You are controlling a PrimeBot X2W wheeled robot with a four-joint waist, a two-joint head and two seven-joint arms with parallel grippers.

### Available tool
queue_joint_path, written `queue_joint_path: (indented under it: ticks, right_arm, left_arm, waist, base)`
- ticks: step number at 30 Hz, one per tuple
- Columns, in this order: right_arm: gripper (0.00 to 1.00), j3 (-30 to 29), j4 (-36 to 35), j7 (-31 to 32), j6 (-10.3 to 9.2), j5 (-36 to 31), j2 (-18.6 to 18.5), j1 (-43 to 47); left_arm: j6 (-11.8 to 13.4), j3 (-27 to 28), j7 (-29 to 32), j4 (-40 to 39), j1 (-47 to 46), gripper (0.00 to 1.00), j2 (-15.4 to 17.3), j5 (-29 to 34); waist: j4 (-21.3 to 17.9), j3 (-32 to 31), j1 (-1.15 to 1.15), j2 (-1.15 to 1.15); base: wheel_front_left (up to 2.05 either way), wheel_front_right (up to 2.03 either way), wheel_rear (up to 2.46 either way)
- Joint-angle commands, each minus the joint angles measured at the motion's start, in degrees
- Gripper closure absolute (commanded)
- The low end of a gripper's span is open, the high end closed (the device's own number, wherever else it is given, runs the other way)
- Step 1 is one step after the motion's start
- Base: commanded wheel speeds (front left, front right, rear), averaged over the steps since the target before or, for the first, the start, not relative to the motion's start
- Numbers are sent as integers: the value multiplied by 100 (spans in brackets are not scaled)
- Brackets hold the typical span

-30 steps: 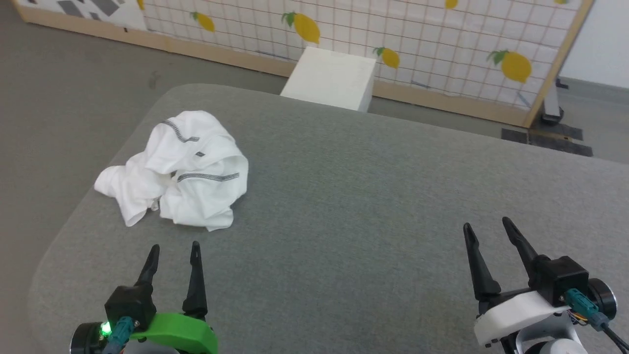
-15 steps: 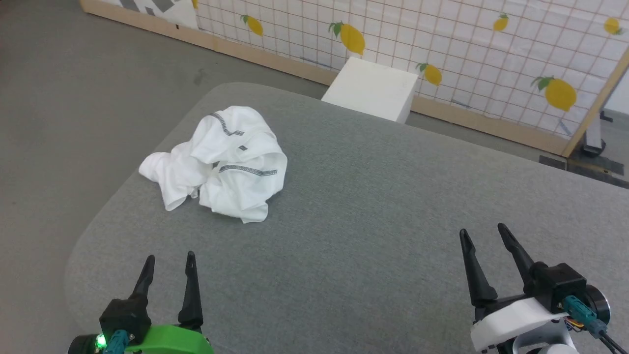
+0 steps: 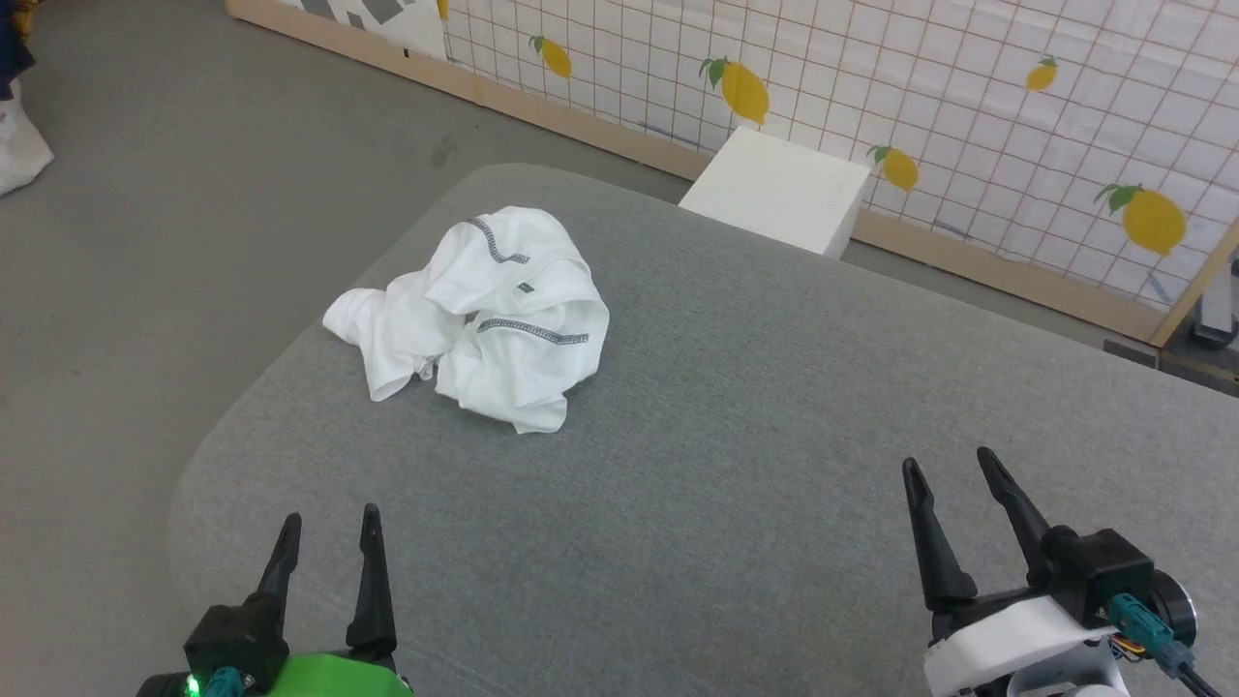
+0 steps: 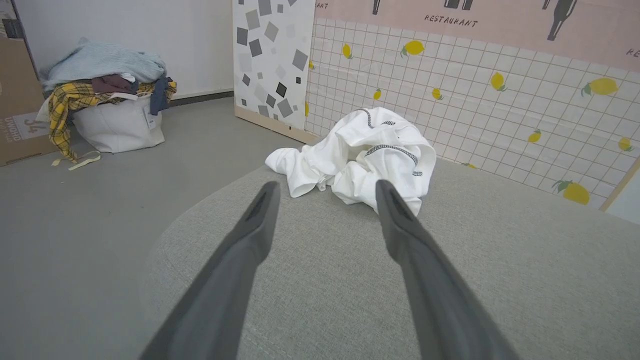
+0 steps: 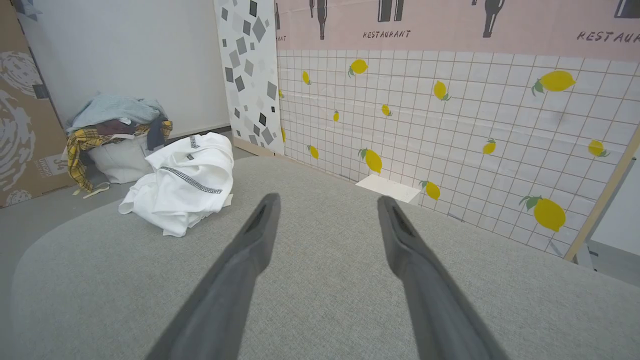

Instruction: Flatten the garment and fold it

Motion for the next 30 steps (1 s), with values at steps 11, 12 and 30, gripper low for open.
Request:
queue_joint_path:
  ticks: [11, 12, 30]
  right_arm:
    - [0, -7, 99, -183, -9, 85, 6, 61]
    - [0, -1, 109, -196, -9, 98, 6, 65]
    - [0, -32, 165, -366, -10, 123, 7, 82]
  left_arm:
    - [-37, 18, -180, -11, 164, 0, -27, -91]
    - [-40, 32, -194, -12, 176, 0, -27, -94]
    - [-67, 74, -362, -16, 239, 0, -30, -232]
  waist:
    - [325, -31, 0, 0]
    - [354, -41, 0, 0]
    - [782, -9, 0, 0]
  base:
    - [0, 0, 0]
    - [0, 0, 0]
    - [0, 0, 0]
